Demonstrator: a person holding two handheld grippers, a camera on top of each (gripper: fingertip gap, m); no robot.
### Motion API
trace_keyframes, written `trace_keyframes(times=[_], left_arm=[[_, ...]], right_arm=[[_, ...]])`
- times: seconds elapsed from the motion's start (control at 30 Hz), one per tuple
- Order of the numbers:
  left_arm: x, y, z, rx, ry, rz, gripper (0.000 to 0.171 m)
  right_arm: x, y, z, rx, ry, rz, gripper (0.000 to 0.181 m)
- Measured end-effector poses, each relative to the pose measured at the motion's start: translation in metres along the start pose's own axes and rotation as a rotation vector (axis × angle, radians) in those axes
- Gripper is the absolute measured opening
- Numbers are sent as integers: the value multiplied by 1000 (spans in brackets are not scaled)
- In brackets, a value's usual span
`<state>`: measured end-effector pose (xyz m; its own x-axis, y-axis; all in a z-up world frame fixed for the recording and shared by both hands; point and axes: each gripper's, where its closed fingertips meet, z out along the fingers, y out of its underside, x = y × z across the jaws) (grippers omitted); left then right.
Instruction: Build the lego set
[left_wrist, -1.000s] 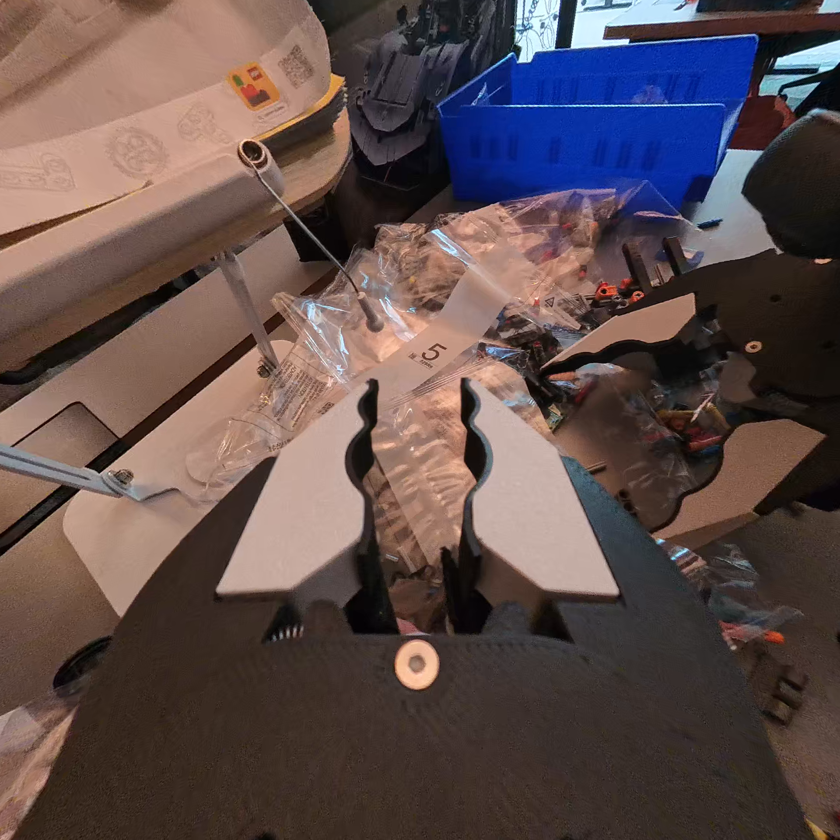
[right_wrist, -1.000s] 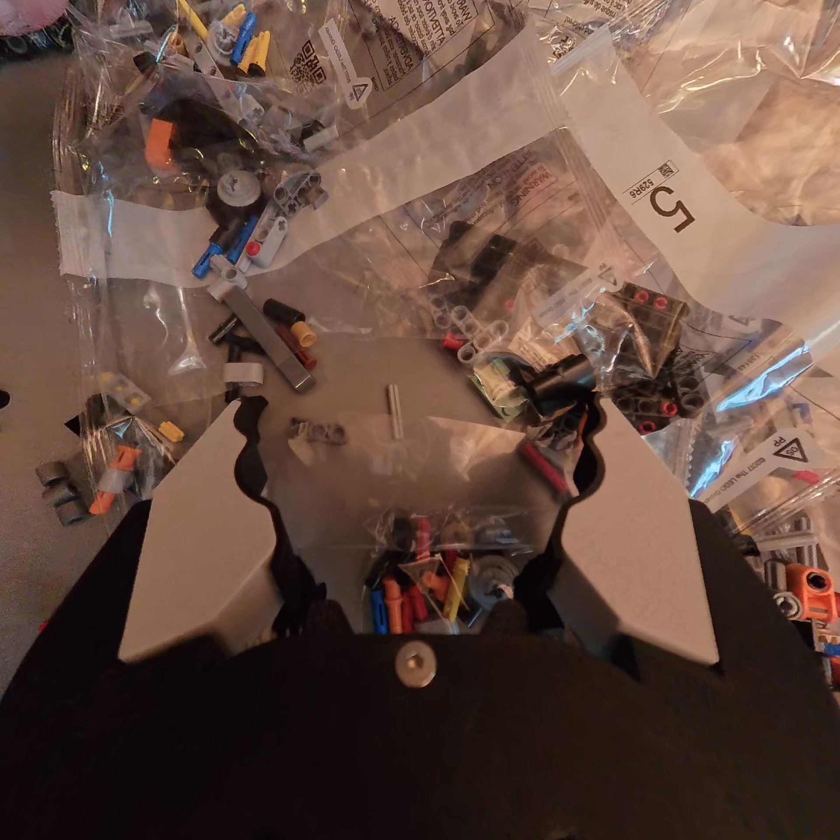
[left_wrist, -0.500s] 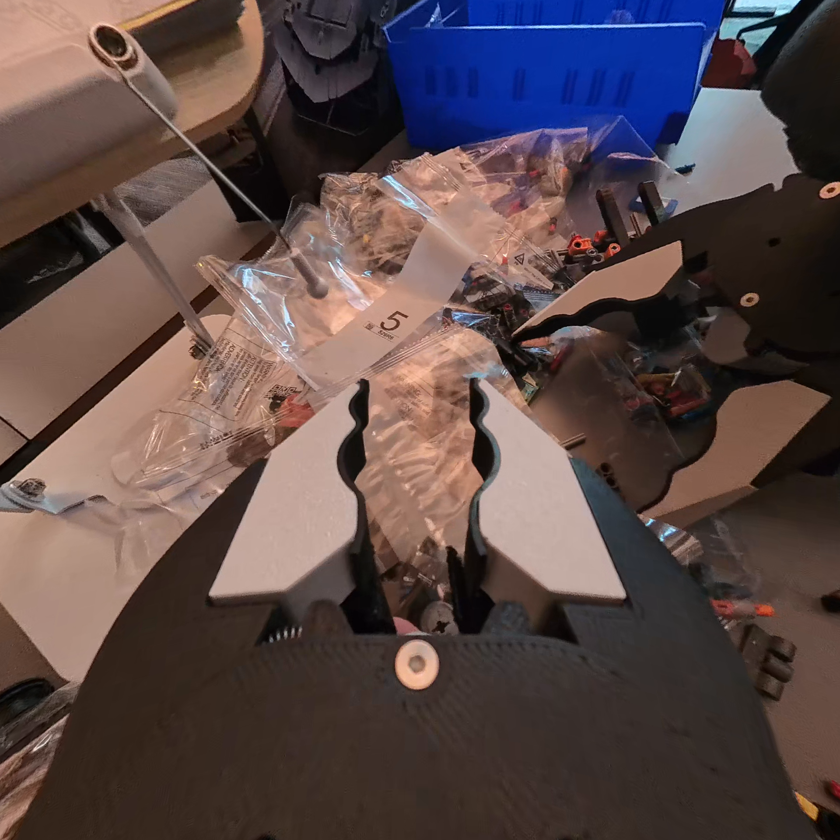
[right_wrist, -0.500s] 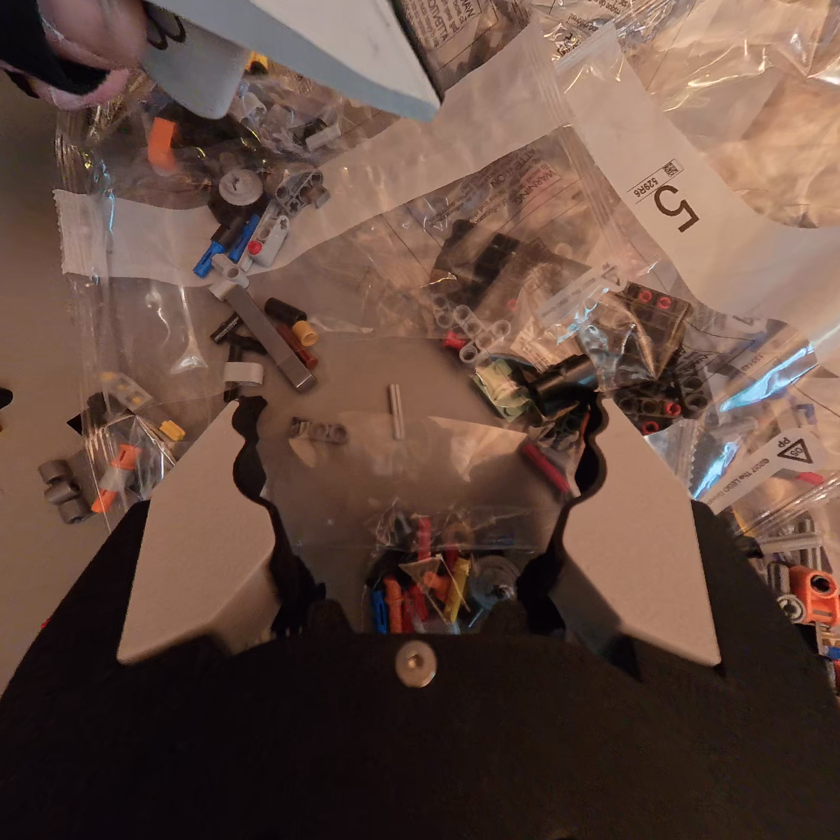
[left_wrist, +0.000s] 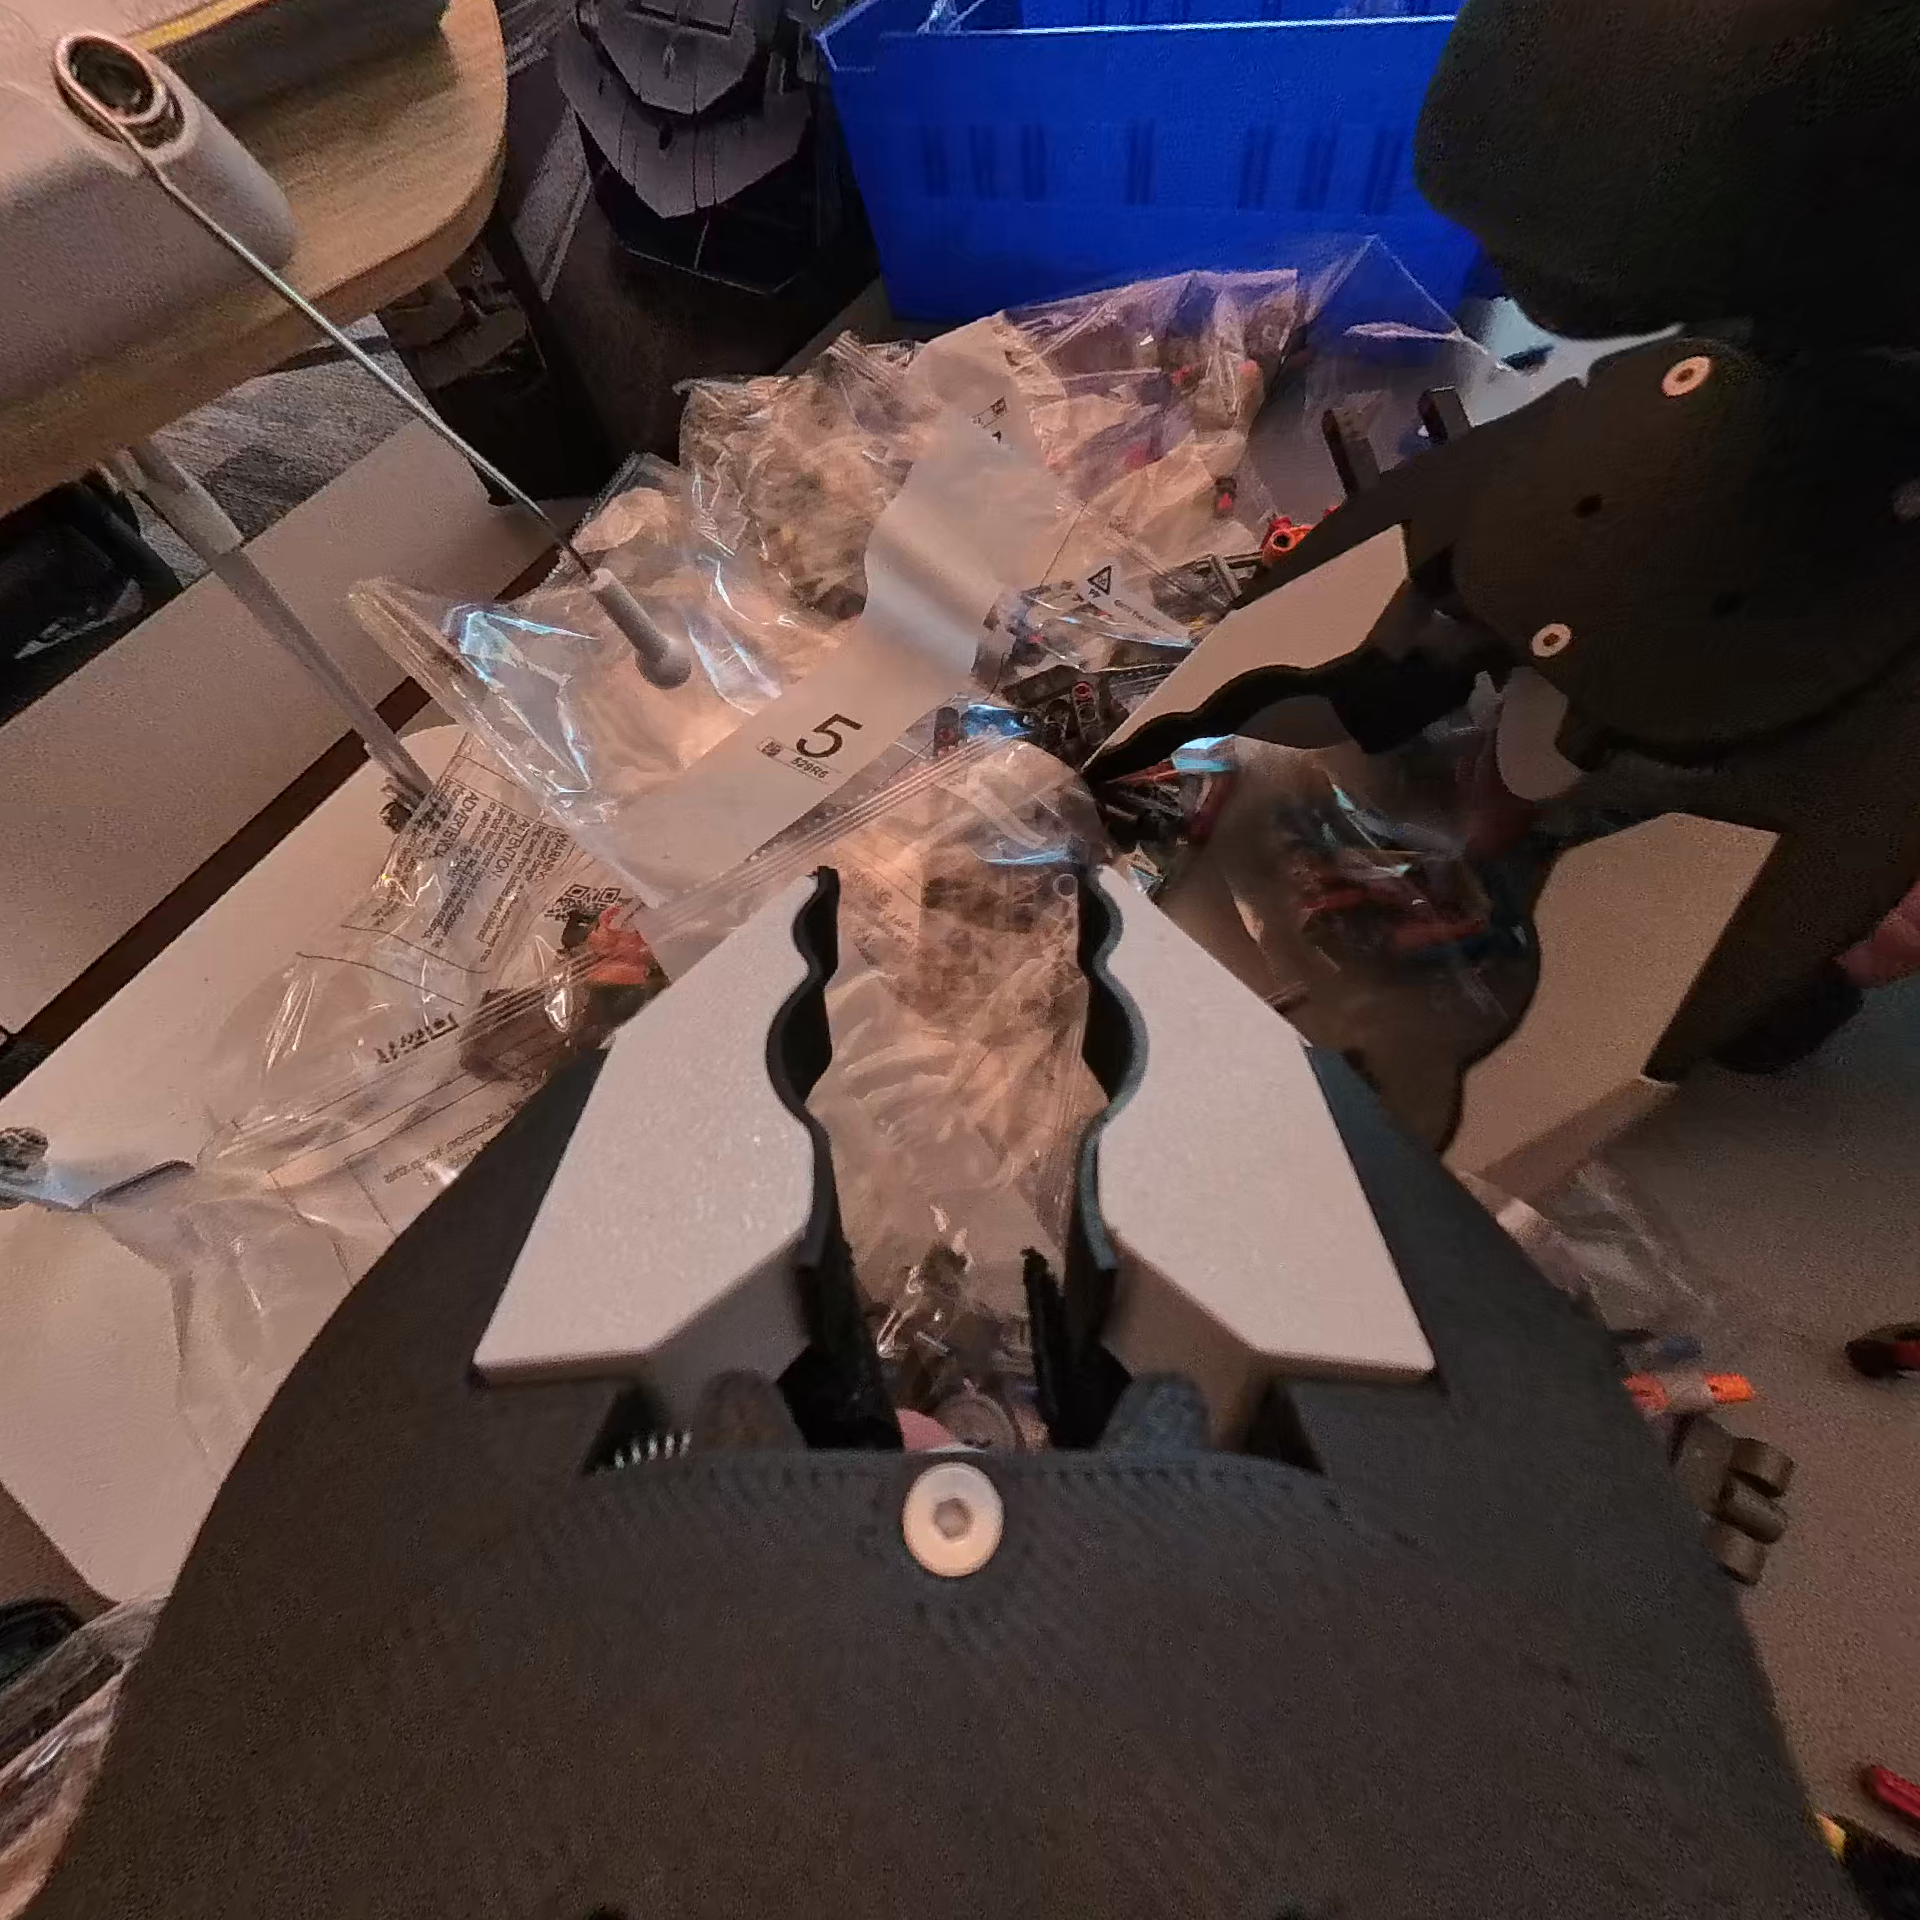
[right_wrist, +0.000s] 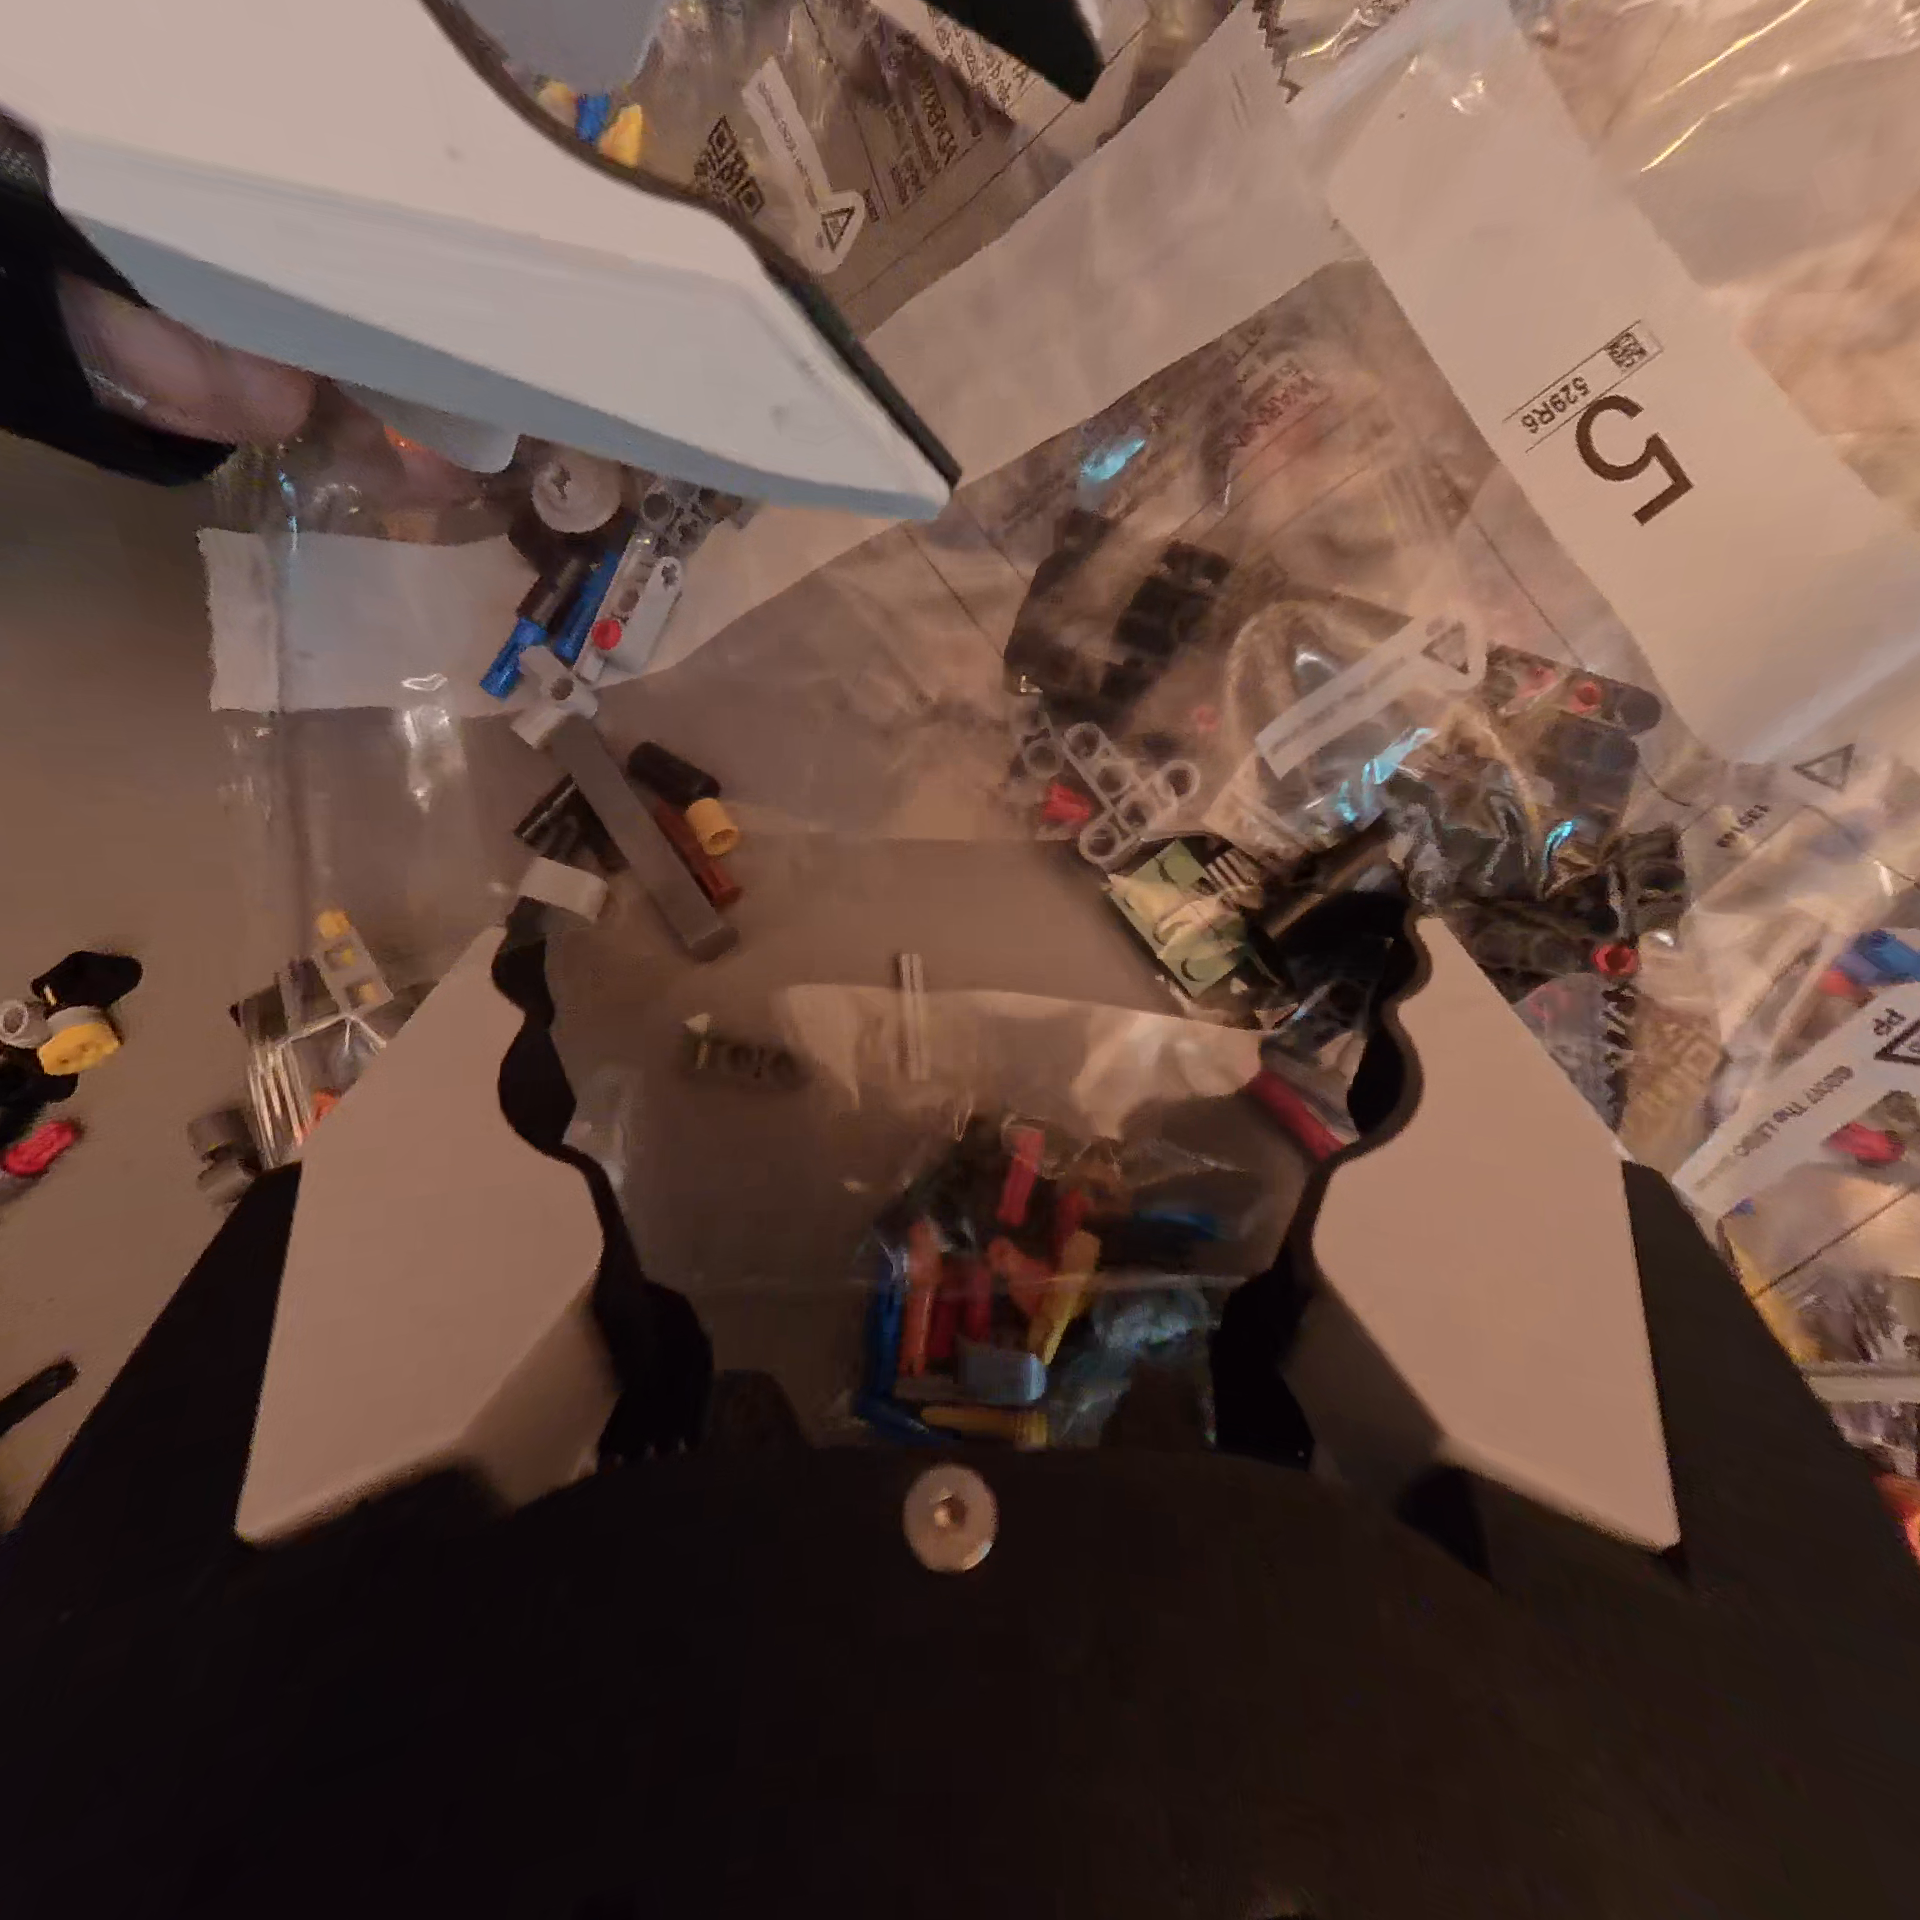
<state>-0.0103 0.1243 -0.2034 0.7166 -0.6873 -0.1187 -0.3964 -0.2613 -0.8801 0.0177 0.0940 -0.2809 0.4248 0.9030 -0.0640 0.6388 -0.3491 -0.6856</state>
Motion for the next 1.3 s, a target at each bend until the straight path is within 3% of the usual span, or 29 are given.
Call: trace_keyframes(times=[0.2, 0.3, 0.57, 0.7, 0.9, 1.03, 1.17, 1.3], left_arm=[[5, 8, 7, -34, 25, 0, 46], [5, 8, 7, -36, 25, 3, 46], [0, 8, 4, -31, 18, -19, 47], [-1, 11, 4, -42, 24, -25, 47], [-3, 13, 1, -50, 45, -31, 45], [2, 13, 2, -51, 60, -13, 35], [6, 15, 5, -57, 68, 18, 29], [6, 17, 6, -68, 63, 18, 33]], right_arm=[[1, 5, 5, -68, 31, -65, 150], [9, -1, 1, -80, 48, -71, 134], [14, -35, -44, 187, 44, -97, 115], [16, -42, -77, 279, 54, -133, 87], [4, -13, -122, 258, 16, -187, 0], [4, 23, -131, 143, 64, -208, 0], [11, 54, -124, 15, 152, -207, 28], [18, 67, -107, -36, 178, -184, 32]])
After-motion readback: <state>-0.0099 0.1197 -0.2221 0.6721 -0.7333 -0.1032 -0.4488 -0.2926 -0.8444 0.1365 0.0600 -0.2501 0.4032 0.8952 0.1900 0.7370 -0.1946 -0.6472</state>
